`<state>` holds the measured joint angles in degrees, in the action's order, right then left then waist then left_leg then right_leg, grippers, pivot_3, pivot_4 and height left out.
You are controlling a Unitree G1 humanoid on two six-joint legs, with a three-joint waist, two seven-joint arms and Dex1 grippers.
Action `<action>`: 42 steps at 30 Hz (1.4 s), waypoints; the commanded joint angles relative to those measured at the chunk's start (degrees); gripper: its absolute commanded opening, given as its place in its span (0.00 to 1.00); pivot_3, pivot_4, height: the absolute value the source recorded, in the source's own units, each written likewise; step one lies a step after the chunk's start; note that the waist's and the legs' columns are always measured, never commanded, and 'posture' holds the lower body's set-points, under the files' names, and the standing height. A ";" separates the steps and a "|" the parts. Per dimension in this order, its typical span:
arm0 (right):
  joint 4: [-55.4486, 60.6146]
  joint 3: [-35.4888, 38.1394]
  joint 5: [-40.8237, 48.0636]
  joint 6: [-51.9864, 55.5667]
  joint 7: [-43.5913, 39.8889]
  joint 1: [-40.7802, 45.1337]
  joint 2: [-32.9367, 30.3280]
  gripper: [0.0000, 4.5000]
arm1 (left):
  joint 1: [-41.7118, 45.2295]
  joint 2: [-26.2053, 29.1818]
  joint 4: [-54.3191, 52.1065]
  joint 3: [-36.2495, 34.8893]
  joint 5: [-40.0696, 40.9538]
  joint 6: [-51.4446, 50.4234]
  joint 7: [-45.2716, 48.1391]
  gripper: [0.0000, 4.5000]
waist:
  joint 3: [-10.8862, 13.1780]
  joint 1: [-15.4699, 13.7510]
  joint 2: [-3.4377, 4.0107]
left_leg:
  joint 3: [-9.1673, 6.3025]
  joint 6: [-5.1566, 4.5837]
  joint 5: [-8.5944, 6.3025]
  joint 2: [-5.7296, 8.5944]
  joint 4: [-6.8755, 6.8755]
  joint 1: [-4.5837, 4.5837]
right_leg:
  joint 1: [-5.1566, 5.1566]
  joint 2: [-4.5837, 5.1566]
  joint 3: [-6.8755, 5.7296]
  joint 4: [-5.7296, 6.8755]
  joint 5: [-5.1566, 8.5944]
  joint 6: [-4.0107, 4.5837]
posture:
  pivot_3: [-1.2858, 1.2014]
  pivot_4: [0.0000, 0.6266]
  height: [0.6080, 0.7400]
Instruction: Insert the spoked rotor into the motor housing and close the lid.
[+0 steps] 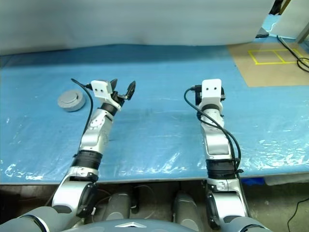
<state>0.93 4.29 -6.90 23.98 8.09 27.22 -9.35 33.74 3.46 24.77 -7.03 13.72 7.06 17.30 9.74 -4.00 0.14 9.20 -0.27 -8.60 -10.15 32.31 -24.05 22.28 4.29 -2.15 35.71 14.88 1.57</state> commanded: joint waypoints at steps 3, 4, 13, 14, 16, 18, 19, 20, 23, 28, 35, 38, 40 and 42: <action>1.22 0.14 -0.68 -1.07 -0.21 1.78 -0.79 0.79 | 1.35 0.03 -0.56 0.02 -0.23 1.45 0.05 0.99 | 0.00 0.00 0.00 | 0.00 0.00 0.00 0.00 0.00 0.00 | 0.00 0.00 0.00 0.00 0.00 0.00 | 0.52 0.24 1.00; 1.04 0.12 -0.66 -1.16 -0.27 1.88 -0.83 0.79 | 1.33 0.03 -0.57 0.00 -0.25 1.49 0.03 0.99 | 0.00 0.00 0.00 | 0.00 0.00 0.00 0.00 0.00 0.00 | 0.00 0.00 0.00 0.00 0.00 0.00 | 0.52 0.24 1.00; 0.83 -0.12 -0.68 -1.20 -0.66 1.95 -0.80 0.79 | 0.76 0.43 -0.66 -0.05 -1.33 2.15 -0.37 0.99 | 0.00 -0.01 0.00 | 0.00 0.00 0.00 0.00 0.00 0.00 | 0.00 0.00 0.00 0.00 0.00 0.00 | 0.52 0.24 1.00; 0.82 -0.16 -0.69 -1.21 -0.68 1.91 -0.78 0.79 | 0.74 0.43 -0.67 -0.09 -1.37 2.20 -0.39 0.99 | 0.00 0.00 0.00 | 0.00 0.00 0.00 0.00 0.00 0.00 | 0.00 0.00 0.00 0.00 0.00 0.00 | 0.52 0.24 1.00; 0.71 -0.30 -0.72 -1.18 -0.71 1.94 -0.72 0.79 | 0.81 0.45 -0.57 -0.18 -1.50 2.35 -0.53 0.99 | 0.00 0.00 0.00 | 0.00 0.00 0.00 0.00 0.00 0.00 | 0.00 0.00 0.00 0.00 0.00 0.00 | 0.52 0.24 1.00; 0.51 -0.39 -0.76 -1.19 -0.76 2.13 -0.69 0.79 | 0.96 0.58 -0.32 -0.08 -1.89 2.80 -0.64 0.99 | 0.00 0.00 0.00 | 0.00 0.00 0.00 0.00 0.00 0.00 | 0.00 0.00 0.00 0.00 0.00 0.00 | 0.52 0.24 1.00; 0.50 -0.44 -0.78 -1.19 -0.78 2.19 -0.68 0.79 | 0.95 0.73 -0.27 0.12 -2.26 3.25 -0.61 0.99 | 0.00 0.00 0.00 | 0.00 0.00 0.00 0.00 0.00 0.00 | 0.00 0.00 0.00 0.00 0.00 0.00 | 0.52 0.24 1.00; 0.38 -0.44 -0.77 -1.23 -0.82 2.30 -0.71 0.79 | 0.97 0.87 -0.13 0.38 -2.68 3.77 -0.54 0.99 | 0.00 0.00 0.00 | 0.00 0.00 0.00 0.00 0.00 0.00 | 0.00 0.00 0.00 0.00 0.00 0.00 | 0.52 0.24 1.00; 0.11 -0.43 -0.77 -1.35 -1.01 2.56 -0.84 0.79 | 0.88 0.64 0.03 0.58 -2.88 4.26 -0.45 0.99 | 0.00 0.00 0.00 | 0.00 -0.01 0.00 0.00 0.00 0.00 | 0.00 0.00 0.00 0.01 0.00 0.00 | 0.52 0.24 1.00; -0.32 -0.39 -0.82 -1.48 -1.33 3.17 -1.08 0.79 | 1.10 0.41 0.60 0.34 -2.80 4.72 -0.78 0.99 | 0.00 0.00 0.00 | 0.00 0.00 0.00 0.00 0.00 0.00 | 0.00 0.00 0.00 0.01 0.00 0.00 | 0.52 0.24 1.00; -1.00 -0.60 -0.87 -1.78 -1.76 3.83 -1.21 0.79 | 0.78 0.29 0.60 0.15 -2.64 5.11 -1.19 0.99 | 0.00 0.00 0.00 | 0.00 -0.01 0.00 0.00 0.01 0.00 | 0.00 0.00 0.00 0.01 0.00 0.00 | 0.52 0.24 1.00; -1.30 -0.61 -0.85 -2.04 -1.89 3.93 -1.25 0.79 | 0.60 0.31 0.42 0.16 -2.62 5.15 -1.30 0.99 | 0.00 0.00 0.00 | 0.00 -0.01 0.00 0.00 0.01 0.00 | 0.00 0.00 0.00 0.01 0.00 0.00 | 0.52 0.24 1.00; -1.51 -0.65 -0.84 -2.19 -1.94 4.03 -1.24 0.79 | 0.63 0.36 0.43 0.12 -2.65 5.18 -1.41 0.99 | 0.00 0.00 0.00 | 0.01 -0.01 0.00 0.00 0.01 0.00 | 0.00 0.00 0.00 0.01 0.00 0.00 | 0.52 0.24 1.00; -1.61 -0.71 -0.87 -2.28 -1.96 4.15 -1.19 0.79 | 0.72 0.42 0.52 0.10 -2.70 5.25 -1.48 0.99 | 0.00 -0.01 0.00 | 0.01 -0.01 0.00 0.00 0.01 0.00 | 0.00 0.00 0.00 0.01 0.00 0.00 | 0.52 0.24 1.00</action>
<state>-1.55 3.77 -7.21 23.08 6.25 29.84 -10.09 33.77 3.73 26.55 -6.84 11.03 10.84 15.96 9.74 -4.00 0.14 9.21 -0.28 -8.60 -10.16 32.31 -24.05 22.28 4.29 -2.15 35.72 14.88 1.57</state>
